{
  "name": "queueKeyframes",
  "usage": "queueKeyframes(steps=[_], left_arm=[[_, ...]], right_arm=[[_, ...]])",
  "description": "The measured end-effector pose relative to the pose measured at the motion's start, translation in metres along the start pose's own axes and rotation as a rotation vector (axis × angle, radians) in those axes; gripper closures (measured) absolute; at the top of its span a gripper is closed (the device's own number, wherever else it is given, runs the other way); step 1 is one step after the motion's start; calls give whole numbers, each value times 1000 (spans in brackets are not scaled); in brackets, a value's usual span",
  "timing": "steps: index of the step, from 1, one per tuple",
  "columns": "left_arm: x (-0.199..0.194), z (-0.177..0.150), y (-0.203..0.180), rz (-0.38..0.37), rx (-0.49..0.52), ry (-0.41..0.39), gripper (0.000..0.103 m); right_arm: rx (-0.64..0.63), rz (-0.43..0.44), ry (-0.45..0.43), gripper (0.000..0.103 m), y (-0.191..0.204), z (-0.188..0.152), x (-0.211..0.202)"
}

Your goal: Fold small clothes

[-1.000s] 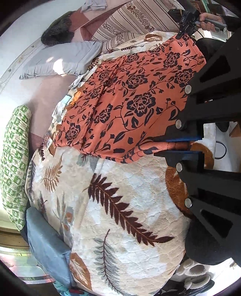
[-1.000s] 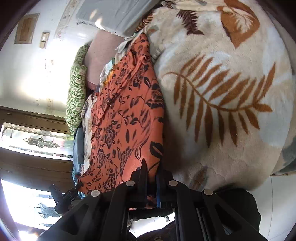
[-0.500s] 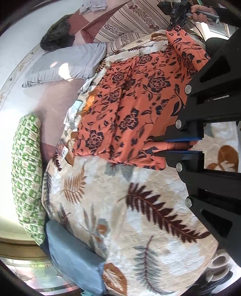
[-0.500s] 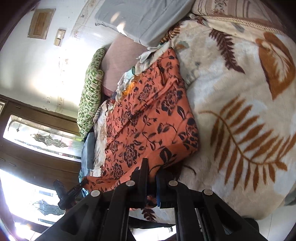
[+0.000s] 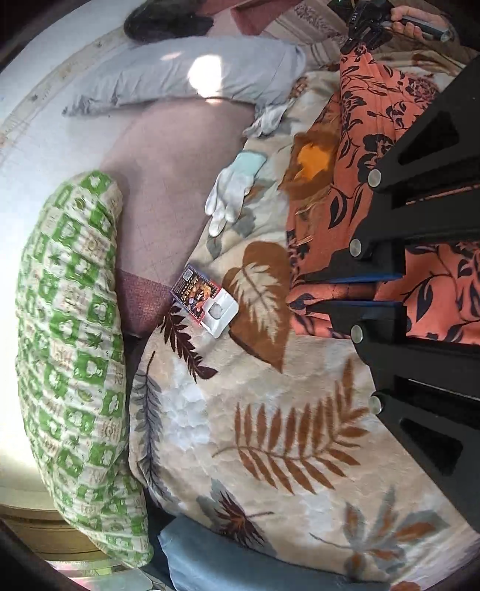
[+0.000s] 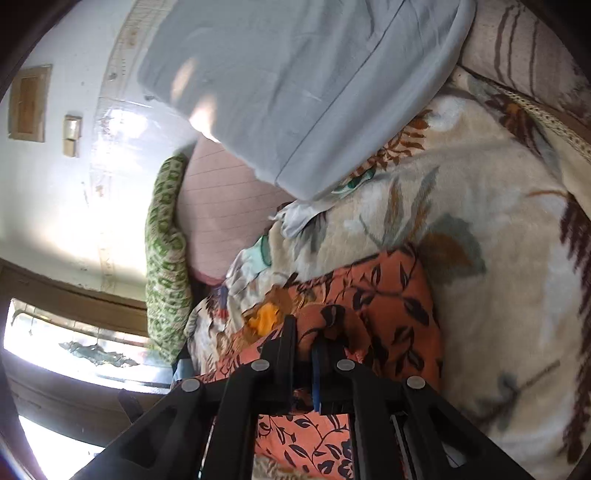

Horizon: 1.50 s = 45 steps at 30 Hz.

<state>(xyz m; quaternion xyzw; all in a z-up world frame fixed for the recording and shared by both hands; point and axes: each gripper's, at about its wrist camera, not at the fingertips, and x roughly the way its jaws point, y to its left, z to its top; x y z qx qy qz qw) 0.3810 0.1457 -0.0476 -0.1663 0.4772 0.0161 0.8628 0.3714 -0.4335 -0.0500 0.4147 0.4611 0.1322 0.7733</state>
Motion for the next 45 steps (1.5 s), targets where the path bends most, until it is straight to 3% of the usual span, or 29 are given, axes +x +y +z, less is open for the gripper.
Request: queueKeyframes(steps=[3,5,6,9,10,12,13,14,15,18,20,23,25,27,30,34,38,42,45], left_arm=[[71,18,2,76,-54,115,95],[98,21,13,74,-126,167,94],[100,25,18,72,-146,139,86],[92,32,32,79,-171,67,46],[86,34,40,82,-190,45,40],[72,36,56,97,-228,8,39],[63,36,63,100,-240,-6,39],[53,36,69,106,-247,-21,39],[40,35,74,109,-250,-44,39],[-2,21,72,90,-208,-110,38],[-25,5,62,65,-145,-126,37],[-46,-38,26,14,-12,-128,35],[-44,-71,-3,-7,87,-122,34],[-35,-99,-28,-19,158,-105,34],[-13,-125,-52,20,229,-73,34],[14,-139,-54,49,256,-1,34],[21,-140,-45,41,225,-1,34],[16,-132,-38,9,181,-14,34],[6,-123,-25,10,153,-47,34]], right_arm=[[67,-87,55,92,-26,26,58],[137,-112,65,93,-50,31,80],[160,-86,60,90,-57,32,84],[151,-16,48,87,-66,34,83],[147,1,45,85,-67,36,81],[142,30,28,72,-67,37,72],[148,55,21,46,-66,37,67],[153,63,-2,12,-66,37,59],[160,37,-45,9,-66,37,49],[253,-56,-177,10,-80,36,12],[209,-95,-205,10,-74,30,-8],[40,-15,-107,10,-38,2,-10],[-15,88,6,10,-14,-24,10],[-45,133,105,10,7,-46,42],[-83,135,259,10,31,-72,104],[-94,82,356,10,44,-81,168],[-104,106,307,9,65,-53,188],[-9,115,69,10,67,5,181],[16,112,44,10,59,9,171]])
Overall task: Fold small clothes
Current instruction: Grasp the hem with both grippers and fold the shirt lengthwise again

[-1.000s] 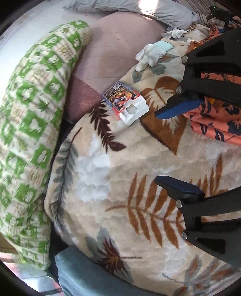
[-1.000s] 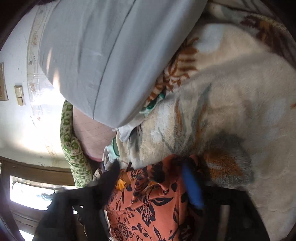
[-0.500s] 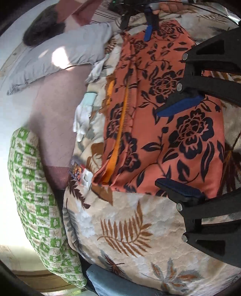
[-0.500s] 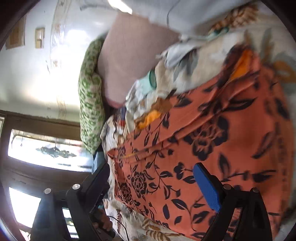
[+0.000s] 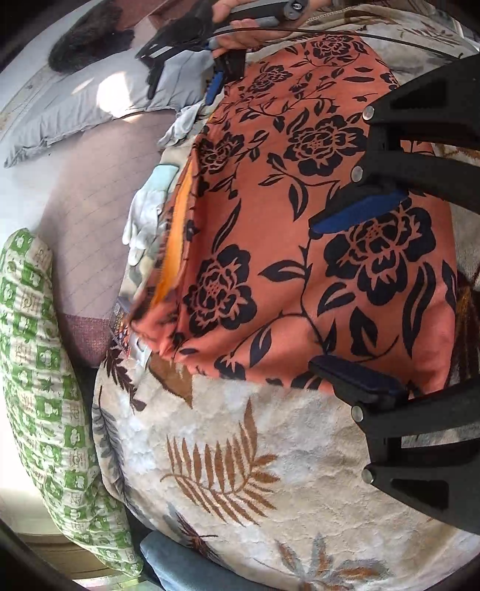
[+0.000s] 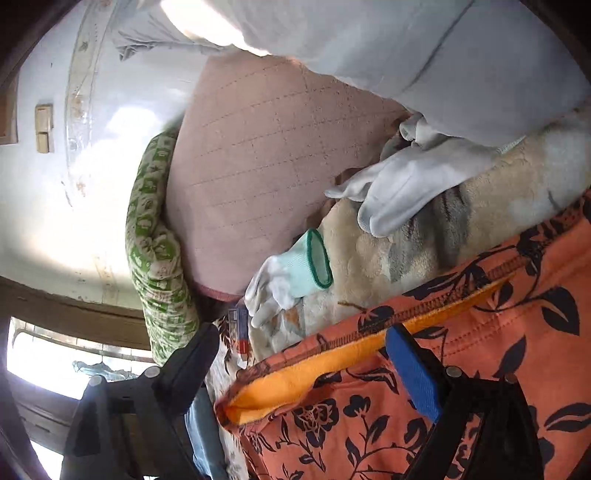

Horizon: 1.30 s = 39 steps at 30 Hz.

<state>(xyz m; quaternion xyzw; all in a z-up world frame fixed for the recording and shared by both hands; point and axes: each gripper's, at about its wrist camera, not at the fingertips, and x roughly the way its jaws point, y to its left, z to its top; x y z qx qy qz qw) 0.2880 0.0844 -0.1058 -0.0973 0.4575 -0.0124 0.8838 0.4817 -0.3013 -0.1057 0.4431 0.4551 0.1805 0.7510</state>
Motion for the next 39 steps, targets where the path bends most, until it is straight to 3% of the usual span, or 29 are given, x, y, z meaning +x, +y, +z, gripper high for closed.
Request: queueKeyframes(steps=[4,6,9,13,16,19,22,24,26,28,33,34,35,36,37,38,39], left_arm=[[-14,10,29,46,-21,-49,33],[-13,12,47,56,-58,-27,30],[2,11,70,18,-106,59,28],[22,8,80,-88,-155,141,27],[26,9,74,-112,-152,138,23],[25,11,68,-209,-164,151,23],[32,13,68,-229,-175,174,23],[33,14,69,-244,-203,167,23],[30,18,71,-310,-224,156,23],[31,20,73,-372,-264,144,23],[46,21,77,-398,-321,161,24],[46,22,77,-400,-320,164,41],[49,22,76,-389,-308,186,62],[54,21,77,-370,-300,222,84],[57,21,79,-377,-311,223,84],[57,21,79,-375,-309,222,85],[56,21,78,-366,-306,223,86]], right_arm=[[-126,-33,3,10,-6,-29,-58],[-185,-107,-37,10,-18,-46,-102],[-210,-251,-89,10,-53,-69,-163],[-134,-318,-23,10,-111,-81,-201],[-89,-253,29,10,-131,-85,-198],[-107,-157,102,10,-128,-88,-178],[-139,-213,125,9,-129,-89,-160],[-141,-191,117,9,-125,-89,-160],[-133,-139,127,10,-119,-90,-158],[-170,-152,131,10,-111,-92,-155],[-136,-148,137,11,-121,-89,-145],[-147,-146,136,16,-119,-90,-144],[-168,-156,142,29,-115,-90,-142],[-185,-190,150,35,-113,-91,-139],[-192,-227,158,46,-112,-90,-135],[-195,-254,163,63,-112,-90,-132],[-197,-280,171,70,-112,-89,-130]])
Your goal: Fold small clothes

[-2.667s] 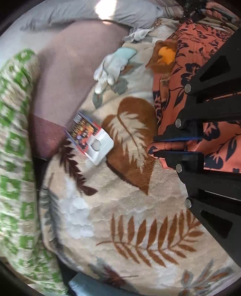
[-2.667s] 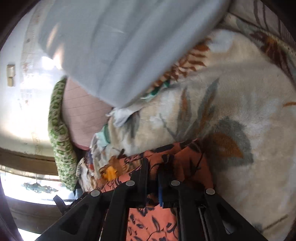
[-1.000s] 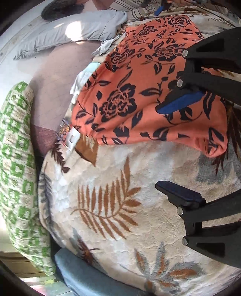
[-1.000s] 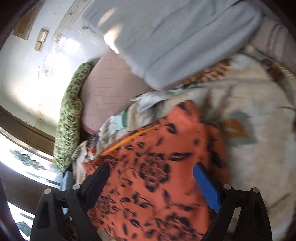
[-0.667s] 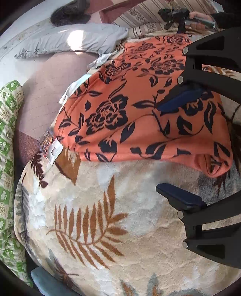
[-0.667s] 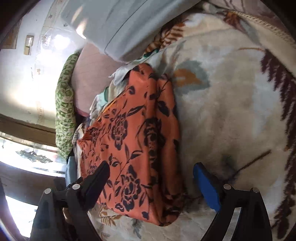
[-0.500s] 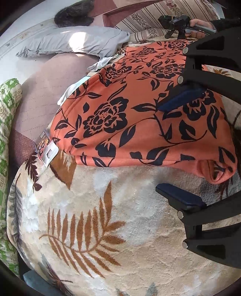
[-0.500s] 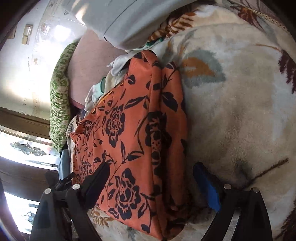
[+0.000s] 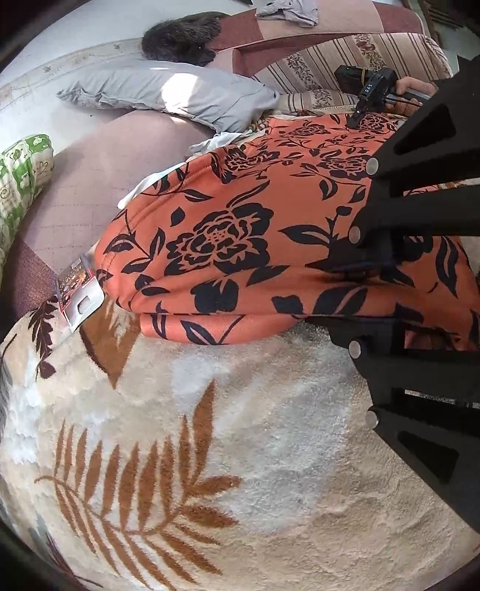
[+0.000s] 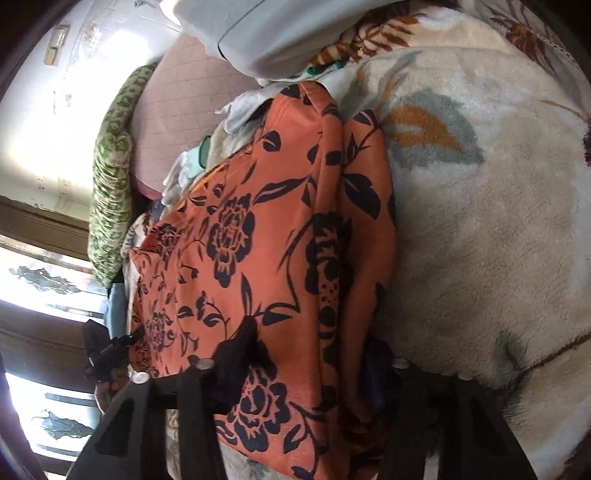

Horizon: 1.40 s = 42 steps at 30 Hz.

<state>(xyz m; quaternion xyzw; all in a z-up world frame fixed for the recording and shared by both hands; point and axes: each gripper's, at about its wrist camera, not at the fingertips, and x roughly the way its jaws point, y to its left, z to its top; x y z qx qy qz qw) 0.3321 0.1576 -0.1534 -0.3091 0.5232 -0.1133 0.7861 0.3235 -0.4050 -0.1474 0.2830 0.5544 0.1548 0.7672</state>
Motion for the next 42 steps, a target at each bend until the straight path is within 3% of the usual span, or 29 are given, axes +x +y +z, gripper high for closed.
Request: queueKeyframes(steps=[4,11,15,20,25,28,29,30,31,32,33,36,39,42], left_arm=[[-4,1,-14,60,16,-4,88],[-47,5,-67,101,119,-53,88],[-98,-16,-83,111,182,-92,88],[-149,-83,-65,129,214,-111,88],[-139,-158,-8,156,121,-32,87],[-117,-180,17,247,124,-10,78],[-112,-181,23,264,107,-8,71],[-111,-181,31,267,65,-4,53],[-115,-181,38,257,10,-8,43],[-123,-181,42,241,-34,-26,42],[-133,-181,43,230,-58,-58,41],[-170,-183,32,264,-16,-184,40],[-189,-189,9,220,60,-247,40],[-178,-197,-18,163,149,-222,39]], right_arm=[[-33,-69,16,85,11,1,-1],[-100,-71,-4,89,52,6,-37],[-154,-60,7,89,75,-9,-62],[-187,-54,23,89,78,-69,-95],[-103,-41,104,89,36,-156,-86],[3,-49,111,84,1,-182,-68],[33,-50,108,73,-8,-185,-64],[54,-49,94,65,-14,-186,-64],[78,-49,75,52,-17,-186,-67],[94,-41,51,45,-17,-184,-72],[94,-60,18,44,-15,-183,-81],[19,-141,-72,44,7,-174,-110],[-54,-67,-108,44,35,-165,-122],[-107,13,-75,44,60,-157,-106]])
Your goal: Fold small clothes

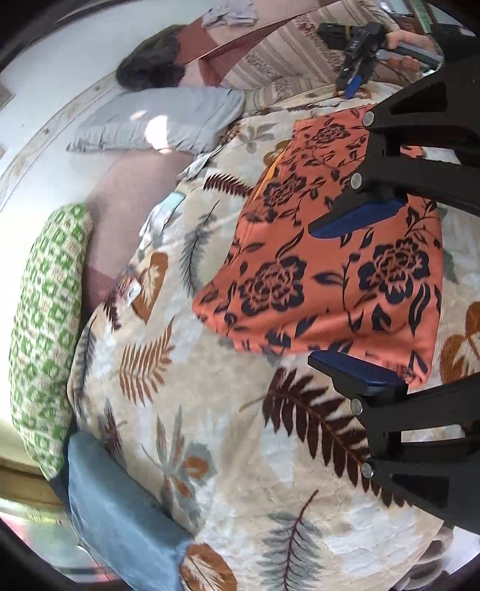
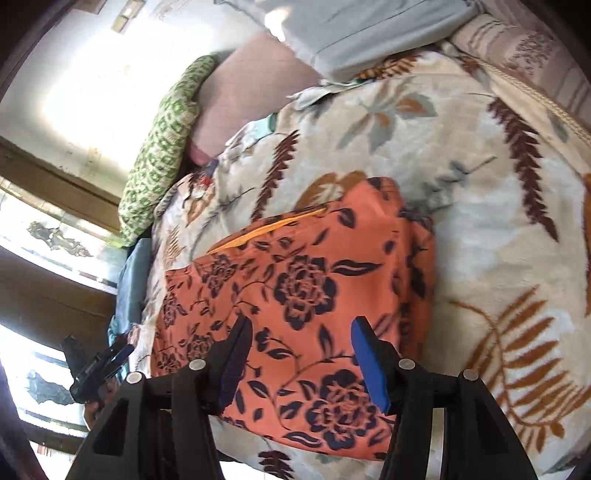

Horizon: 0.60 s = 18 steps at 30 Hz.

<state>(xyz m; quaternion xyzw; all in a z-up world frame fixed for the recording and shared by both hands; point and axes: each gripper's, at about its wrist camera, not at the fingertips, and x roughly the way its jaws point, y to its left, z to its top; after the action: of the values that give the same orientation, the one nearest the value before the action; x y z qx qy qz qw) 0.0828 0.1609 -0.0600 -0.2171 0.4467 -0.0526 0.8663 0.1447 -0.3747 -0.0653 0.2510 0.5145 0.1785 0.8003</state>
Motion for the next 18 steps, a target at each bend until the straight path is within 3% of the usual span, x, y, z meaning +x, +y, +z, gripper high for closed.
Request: queueKeyframes(steps=[3,6,12,13,16,18], left_arm=[[15,-11,-23,25,80,10,39],[26,-23,-27,33,97,39,39],[37,-39,-19,27,73,82,39],[37,-40,-19,26,72,90,39],[36,-46,-20,31,82,105,39],[31,-50,-20,30,85,106,39]], right_arm=[[-36,-149,-37,44,15,2,15],[-51,-316,-36,44,6,-8,17],[-25,-270,69,46,-33,-54,5],[-24,-255,76,53,-34,-59,4],[-26,-241,102,57,-35,-62,7],[-11,-219,122,74,-38,-61,9]])
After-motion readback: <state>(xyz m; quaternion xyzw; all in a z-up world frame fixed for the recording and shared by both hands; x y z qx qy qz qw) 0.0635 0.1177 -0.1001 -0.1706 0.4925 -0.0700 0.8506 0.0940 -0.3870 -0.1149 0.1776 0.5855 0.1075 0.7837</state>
